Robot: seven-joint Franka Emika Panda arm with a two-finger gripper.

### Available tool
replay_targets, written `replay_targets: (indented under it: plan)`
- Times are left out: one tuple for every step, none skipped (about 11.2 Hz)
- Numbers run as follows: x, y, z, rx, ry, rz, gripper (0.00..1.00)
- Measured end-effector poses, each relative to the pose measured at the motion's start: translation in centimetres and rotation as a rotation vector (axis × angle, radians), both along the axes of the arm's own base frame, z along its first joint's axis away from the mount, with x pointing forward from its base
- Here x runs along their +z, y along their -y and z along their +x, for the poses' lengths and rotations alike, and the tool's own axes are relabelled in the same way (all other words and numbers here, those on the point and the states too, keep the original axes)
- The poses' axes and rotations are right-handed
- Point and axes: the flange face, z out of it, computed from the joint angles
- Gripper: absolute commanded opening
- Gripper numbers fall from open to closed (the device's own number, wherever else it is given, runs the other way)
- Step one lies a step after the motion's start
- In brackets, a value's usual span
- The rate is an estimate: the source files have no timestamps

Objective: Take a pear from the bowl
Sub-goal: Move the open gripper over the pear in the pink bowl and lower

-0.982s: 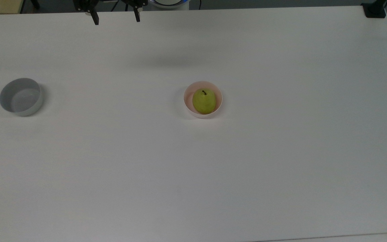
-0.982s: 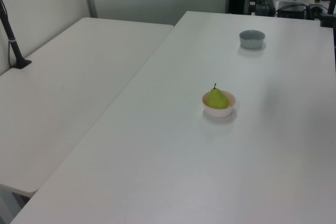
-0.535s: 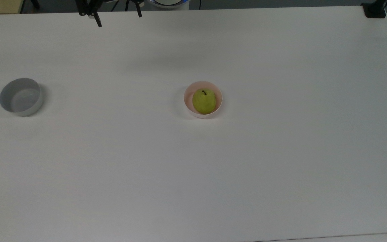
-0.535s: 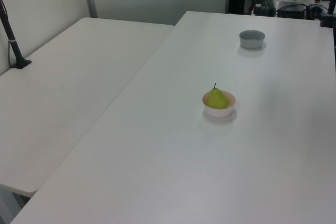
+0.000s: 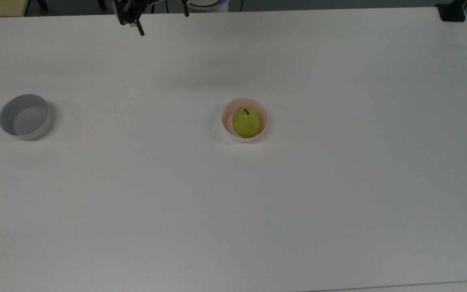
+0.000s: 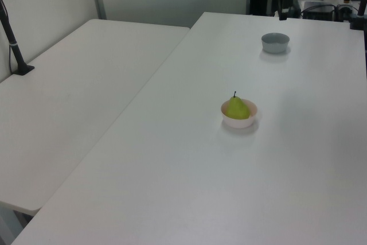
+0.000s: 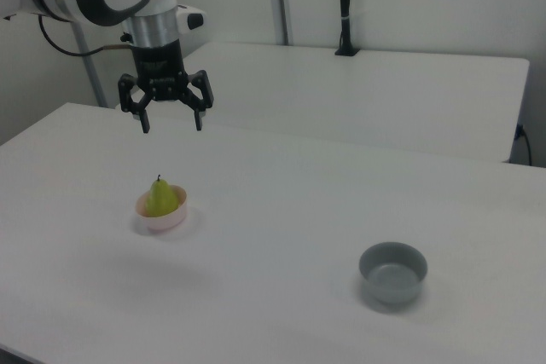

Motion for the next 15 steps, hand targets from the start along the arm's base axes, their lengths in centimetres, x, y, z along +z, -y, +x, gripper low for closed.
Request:
replay_targets:
  plan:
    - [0.0, -1.2, 0.0, 0.021, 0.000, 0.000, 1.00]
    - [-0.1, -2.3, 0.1, 0.027, -0.003, 0.001, 1.00]
    - [-0.4, -3.4, 0.2, 0.003, -0.007, 0.011, 1.00]
    - [-0.9, -4.5, 0.4, -0.033, -0.006, 0.025, 1.00]
    - [-1.7, -5.7, 0.8, -0.071, 0.002, 0.031, 1.00]
    - [-2.7, -6.9, 1.3, -0.111, 0.011, 0.037, 1.00]
    - [-3.9, -8.0, 1.8, -0.145, 0.025, 0.059, 1.00]
    - [-5.1, -9.0, 2.2, -0.164, 0.047, 0.076, 1.00]
    - [-6.6, -10.5, 2.5, -0.191, 0.075, 0.087, 0.98]
    - [-8.2, -11.9, 2.7, -0.218, 0.093, 0.094, 0.98]
    - [-9.8, -13.2, 2.8, -0.235, 0.096, 0.097, 0.98]
    - [-11.4, -14.1, 3.1, -0.240, 0.089, 0.096, 0.98]
    - [-13.1, -14.7, 3.5, -0.240, 0.082, 0.094, 0.98]
    - [-14.7, -15.3, 3.9, -0.236, 0.072, 0.090, 0.98]
    - [-16.3, -15.7, 4.3, -0.231, 0.059, 0.083, 0.98]
